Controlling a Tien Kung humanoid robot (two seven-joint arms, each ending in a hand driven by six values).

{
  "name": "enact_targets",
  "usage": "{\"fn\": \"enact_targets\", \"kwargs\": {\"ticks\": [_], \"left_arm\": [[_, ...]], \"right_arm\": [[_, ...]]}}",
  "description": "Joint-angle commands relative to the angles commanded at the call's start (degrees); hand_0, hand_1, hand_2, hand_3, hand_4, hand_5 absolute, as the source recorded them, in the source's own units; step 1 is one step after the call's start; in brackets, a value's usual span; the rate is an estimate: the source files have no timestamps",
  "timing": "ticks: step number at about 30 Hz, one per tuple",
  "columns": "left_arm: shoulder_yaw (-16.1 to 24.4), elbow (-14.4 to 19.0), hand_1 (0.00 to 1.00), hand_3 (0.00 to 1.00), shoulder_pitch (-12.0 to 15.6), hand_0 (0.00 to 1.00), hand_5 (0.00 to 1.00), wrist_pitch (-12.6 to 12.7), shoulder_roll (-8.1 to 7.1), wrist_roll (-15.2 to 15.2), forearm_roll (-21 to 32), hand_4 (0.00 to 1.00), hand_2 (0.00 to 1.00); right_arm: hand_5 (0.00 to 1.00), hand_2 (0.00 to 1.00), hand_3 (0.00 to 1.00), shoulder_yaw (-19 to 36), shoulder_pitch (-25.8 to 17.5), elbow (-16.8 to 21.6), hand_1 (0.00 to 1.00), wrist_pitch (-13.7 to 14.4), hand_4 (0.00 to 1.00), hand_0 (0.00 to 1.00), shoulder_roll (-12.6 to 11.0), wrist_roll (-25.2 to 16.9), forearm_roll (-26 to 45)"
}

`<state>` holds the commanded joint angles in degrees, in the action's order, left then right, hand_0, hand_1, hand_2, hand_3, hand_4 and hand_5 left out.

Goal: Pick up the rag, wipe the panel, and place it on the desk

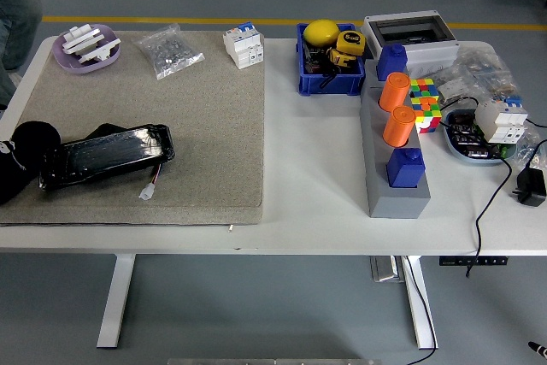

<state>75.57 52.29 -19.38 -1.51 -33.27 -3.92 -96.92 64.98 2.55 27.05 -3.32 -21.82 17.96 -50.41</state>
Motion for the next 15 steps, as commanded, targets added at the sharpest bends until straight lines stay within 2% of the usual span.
{"fn": "enact_targets", "kwargs": {"ticks": [6,13,15], "left_arm": [[-2.11,-1.17,0.832,0.810,-0.74,0.736,0.118,-1.22,-0.01,-1.35,-0.55,0.808,0.854],[-5.88,-6.01,0.821,0.788,-3.36,0.720,0.129,-0.78,0.05,-0.98,0.65,0.823,0.849],[-6.70,-6.64,0.794,0.763,-3.80,0.686,0.130,-0.50,0.09,-0.88,1.12,0.817,0.820]], "right_arm": [[0.630,0.717,0.695,0.42,0.09,0.11,0.665,0.22,0.998,0.768,-0.04,-0.11,-0.30],[0.629,0.717,0.695,0.46,0.27,0.77,0.665,0.55,0.998,0.768,-0.06,-0.27,-0.64],[0.629,0.717,0.695,0.61,0.39,0.80,0.663,0.76,0.998,0.768,0.00,-0.39,-0.76]]}}
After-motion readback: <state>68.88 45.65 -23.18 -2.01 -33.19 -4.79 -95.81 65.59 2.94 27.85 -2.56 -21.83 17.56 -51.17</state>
